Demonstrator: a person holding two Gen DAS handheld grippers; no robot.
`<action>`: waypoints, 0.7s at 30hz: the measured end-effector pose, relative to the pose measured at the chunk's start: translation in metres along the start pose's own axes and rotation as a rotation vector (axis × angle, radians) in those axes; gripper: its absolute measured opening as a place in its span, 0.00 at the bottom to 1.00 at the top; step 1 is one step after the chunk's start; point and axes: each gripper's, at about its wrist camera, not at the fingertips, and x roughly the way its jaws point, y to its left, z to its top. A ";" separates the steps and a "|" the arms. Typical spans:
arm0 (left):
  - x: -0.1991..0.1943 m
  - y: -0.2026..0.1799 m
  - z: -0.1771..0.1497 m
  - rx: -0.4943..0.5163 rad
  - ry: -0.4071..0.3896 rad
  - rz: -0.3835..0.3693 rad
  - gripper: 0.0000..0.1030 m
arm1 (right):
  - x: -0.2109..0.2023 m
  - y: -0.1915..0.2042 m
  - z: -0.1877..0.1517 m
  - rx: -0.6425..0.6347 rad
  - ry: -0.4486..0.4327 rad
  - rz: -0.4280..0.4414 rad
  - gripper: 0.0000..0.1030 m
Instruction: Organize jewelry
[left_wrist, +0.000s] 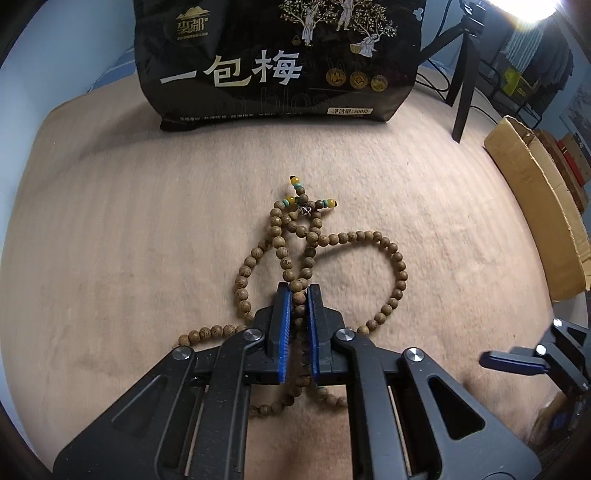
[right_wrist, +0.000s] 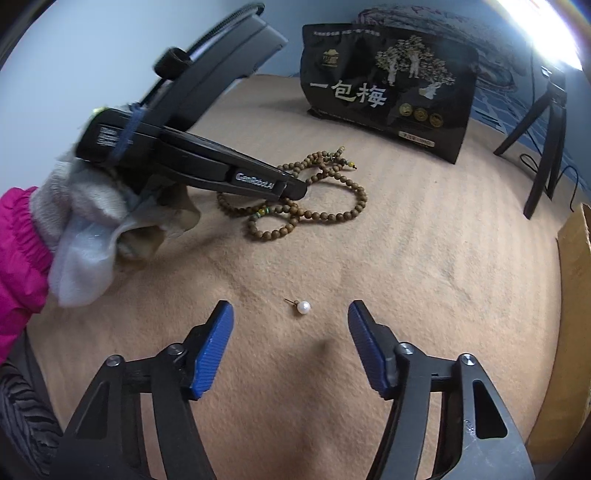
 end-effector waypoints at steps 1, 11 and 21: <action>-0.001 0.000 -0.001 0.004 0.002 -0.002 0.07 | 0.003 0.001 0.001 -0.006 0.002 -0.006 0.61; -0.014 -0.008 -0.005 0.020 -0.002 -0.055 0.52 | 0.016 -0.004 0.003 0.016 0.018 -0.044 0.47; -0.002 -0.023 -0.009 0.102 -0.005 0.047 0.51 | 0.018 0.002 0.007 -0.005 0.007 -0.068 0.14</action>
